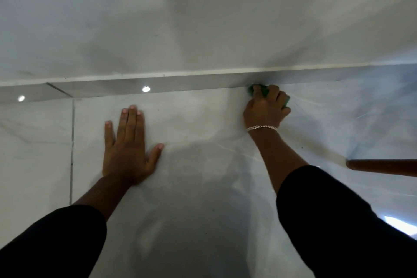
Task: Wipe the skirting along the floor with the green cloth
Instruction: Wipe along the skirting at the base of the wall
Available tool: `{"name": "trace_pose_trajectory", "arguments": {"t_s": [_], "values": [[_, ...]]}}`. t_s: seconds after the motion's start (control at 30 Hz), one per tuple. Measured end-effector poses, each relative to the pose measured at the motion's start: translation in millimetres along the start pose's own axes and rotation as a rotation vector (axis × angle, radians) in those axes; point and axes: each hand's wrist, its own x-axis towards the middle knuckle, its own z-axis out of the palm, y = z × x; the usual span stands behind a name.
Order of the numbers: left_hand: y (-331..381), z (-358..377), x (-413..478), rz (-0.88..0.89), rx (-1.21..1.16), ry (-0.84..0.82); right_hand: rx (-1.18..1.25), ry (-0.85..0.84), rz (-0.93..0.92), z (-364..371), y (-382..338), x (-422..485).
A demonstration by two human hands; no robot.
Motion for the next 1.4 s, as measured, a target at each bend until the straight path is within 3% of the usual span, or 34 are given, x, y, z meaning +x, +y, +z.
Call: {"name": "trace_pose_trajectory", "arguments": {"t_s": [0.1, 0.27, 0.4, 0.47, 0.6, 0.7, 0.77, 0.87, 1.03, 1.17, 1.3, 1.4], "values": [[1, 0, 1, -0.005, -0.002, -0.011, 0.057, 0.014, 0.122, 0, -40, -18], [2, 1, 1, -0.002, 0.025, -0.011, 0.279, 0.022, -0.383, -2, -149, -91], [1, 0, 1, -0.003, 0.007, -0.011, 0.303, 0.027, -0.603, -7, -139, -75], [2, -3, -1, 0.007, -0.002, -0.019, 0.333, 0.035, -0.533, -8, -95, -51], [1, -3, 1, -0.003, 0.007, -0.028, 0.349, 0.089, -0.166, -9, -2, 0], [1, -2, 2, -0.004, 0.02, -0.03, 0.34, 0.129, 0.096, -1, -3, 8], [2, -1, 2, -0.002, 0.021, -0.012, 0.342, 0.157, 0.13, 2, -32, -7], [3, 2, 2, 0.008, 0.021, 0.021, 0.402, 0.247, -0.048, 5, -81, -43], [0, 7, 0, 0.017, 0.011, 0.099, 0.474, 0.048, -0.304, -7, -150, -95], [1, 6, -2, -0.016, -0.07, 0.134, 0.318, -0.067, -0.564, -13, -140, -89], [10, 4, -17, -0.126, -0.301, 0.207, 0.284, -0.194, -0.853, -23, -123, -102], [44, -10, -44, -0.338, -0.657, 0.195, 0.294, -0.35, -0.868, -42, -105, -120]]}}
